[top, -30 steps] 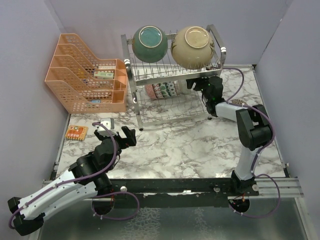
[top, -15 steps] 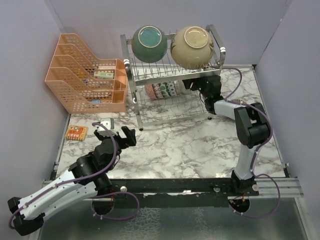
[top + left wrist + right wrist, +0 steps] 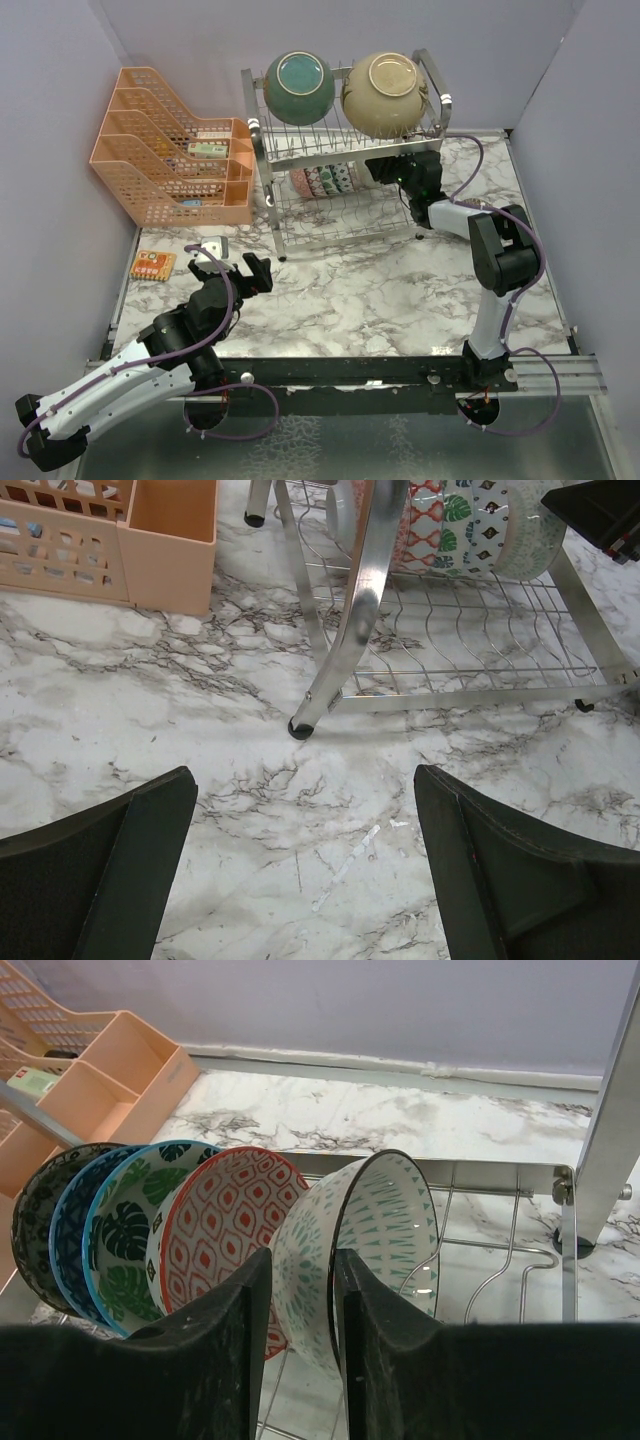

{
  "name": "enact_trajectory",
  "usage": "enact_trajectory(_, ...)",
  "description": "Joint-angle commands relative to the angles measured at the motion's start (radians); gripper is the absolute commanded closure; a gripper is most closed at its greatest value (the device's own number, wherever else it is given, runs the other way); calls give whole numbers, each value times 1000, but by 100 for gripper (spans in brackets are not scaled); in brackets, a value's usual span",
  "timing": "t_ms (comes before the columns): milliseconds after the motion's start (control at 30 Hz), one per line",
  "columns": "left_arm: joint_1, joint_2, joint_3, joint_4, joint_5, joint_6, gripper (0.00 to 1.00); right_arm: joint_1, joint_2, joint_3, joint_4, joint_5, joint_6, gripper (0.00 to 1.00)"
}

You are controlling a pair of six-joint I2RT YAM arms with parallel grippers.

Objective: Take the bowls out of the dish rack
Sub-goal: Pick up the bowl from the dish rack.

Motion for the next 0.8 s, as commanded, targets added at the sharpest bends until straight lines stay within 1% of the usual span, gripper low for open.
enact_trajectory(0,-3,-13,-11,1,-20,10,6,-4,13,-22,-30,-48,32,71)
enact_trajectory(33,-3,-14,-11,1,-21,10,6,-4,14,-25,-29,-51,34,74)
enact_trajectory(267,-2,-20,-12,-3,-21,9,6,-4,12,-49,-14,-63,41,80)
enact_trajectory(400,-3,-18,-11,-2,-19,9,6,-4,13,-52,-5,-73,43,86)
enact_trajectory(467,-2,-19,-11,-3,-19,8,6,-4,13,-52,0,-75,42,91)
enact_trajectory(633,-3,-21,-11,-6,-19,7,6,-4,15,-45,6,-91,35,97)
enact_trajectory(767,-3,-21,-14,-7,-18,7,6,-4,18,-52,37,-115,22,98)
